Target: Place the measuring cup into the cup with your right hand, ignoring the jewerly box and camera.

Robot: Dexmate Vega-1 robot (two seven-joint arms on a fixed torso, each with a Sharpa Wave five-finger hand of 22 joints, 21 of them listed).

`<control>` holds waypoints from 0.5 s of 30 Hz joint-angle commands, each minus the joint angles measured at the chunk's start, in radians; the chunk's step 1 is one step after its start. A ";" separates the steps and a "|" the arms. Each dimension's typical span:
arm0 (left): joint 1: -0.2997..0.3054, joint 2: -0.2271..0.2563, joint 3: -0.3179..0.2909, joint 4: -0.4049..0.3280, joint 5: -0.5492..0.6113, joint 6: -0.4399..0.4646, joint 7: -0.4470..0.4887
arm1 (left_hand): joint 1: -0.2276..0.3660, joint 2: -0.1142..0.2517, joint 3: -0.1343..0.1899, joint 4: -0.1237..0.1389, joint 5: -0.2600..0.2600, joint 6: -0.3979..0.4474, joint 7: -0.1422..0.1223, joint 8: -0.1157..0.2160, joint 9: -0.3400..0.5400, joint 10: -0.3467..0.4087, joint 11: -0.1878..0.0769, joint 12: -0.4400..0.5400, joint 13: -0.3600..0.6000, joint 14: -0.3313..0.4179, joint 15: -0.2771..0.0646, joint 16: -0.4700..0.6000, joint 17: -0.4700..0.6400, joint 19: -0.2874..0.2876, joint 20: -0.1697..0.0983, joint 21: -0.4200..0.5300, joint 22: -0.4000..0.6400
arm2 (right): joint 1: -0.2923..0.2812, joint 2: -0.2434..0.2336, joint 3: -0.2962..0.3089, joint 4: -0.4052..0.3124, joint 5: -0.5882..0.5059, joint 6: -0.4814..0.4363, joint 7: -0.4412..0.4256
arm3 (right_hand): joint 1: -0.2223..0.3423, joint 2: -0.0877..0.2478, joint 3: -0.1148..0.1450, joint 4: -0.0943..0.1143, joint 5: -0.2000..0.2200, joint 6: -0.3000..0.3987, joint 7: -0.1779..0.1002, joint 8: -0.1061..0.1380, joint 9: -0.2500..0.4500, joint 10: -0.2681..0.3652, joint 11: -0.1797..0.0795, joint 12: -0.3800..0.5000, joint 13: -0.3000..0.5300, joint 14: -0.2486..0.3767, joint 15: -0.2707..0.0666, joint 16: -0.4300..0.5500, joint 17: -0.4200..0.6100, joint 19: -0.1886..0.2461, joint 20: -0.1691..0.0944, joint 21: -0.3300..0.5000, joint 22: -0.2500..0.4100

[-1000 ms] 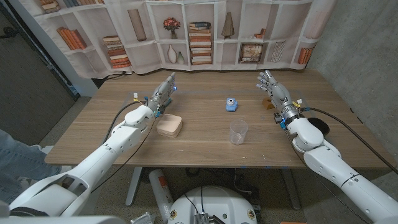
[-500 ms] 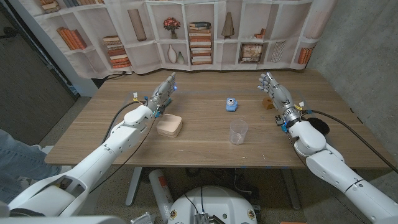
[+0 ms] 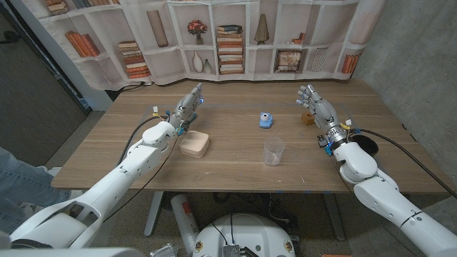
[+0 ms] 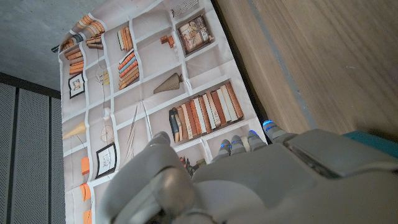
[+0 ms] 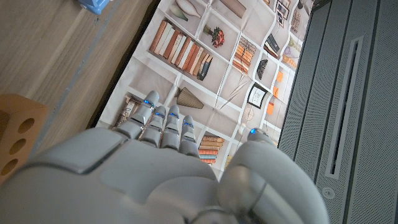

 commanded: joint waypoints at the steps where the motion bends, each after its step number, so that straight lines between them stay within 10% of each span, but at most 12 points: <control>1: -0.004 -0.002 0.001 -0.001 0.004 -0.008 0.001 | 0.010 0.006 0.004 -0.006 -0.005 -0.009 -0.003 0.002 0.004 -0.026 0.002 0.003 0.004 -0.086 0.006 0.001 0.003 -0.138 0.000 -0.008 0.005 | -0.036 -0.007 0.016 -0.019 -0.005 0.012 0.000 | 0.004 0.001 0.003 -0.005 0.004 0.007 -0.004 0.003 0.004 0.010 -0.001 0.006 0.002 0.008 -0.003 0.007 0.001 0.010 0.002 -0.004 0.003; 15: -0.007 -0.005 0.004 -0.008 0.008 -0.007 0.005 | 0.012 0.008 0.004 -0.007 -0.007 -0.009 -0.004 0.003 0.004 -0.025 0.001 0.003 0.004 -0.084 0.006 0.001 0.003 -0.135 0.001 -0.011 0.006 | -0.079 -0.024 0.041 -0.029 -0.014 0.030 0.008 | 0.003 0.001 0.001 -0.007 0.004 0.010 -0.005 0.004 0.004 0.014 0.002 0.006 0.002 0.012 -0.003 0.007 0.001 0.015 0.002 -0.012 0.003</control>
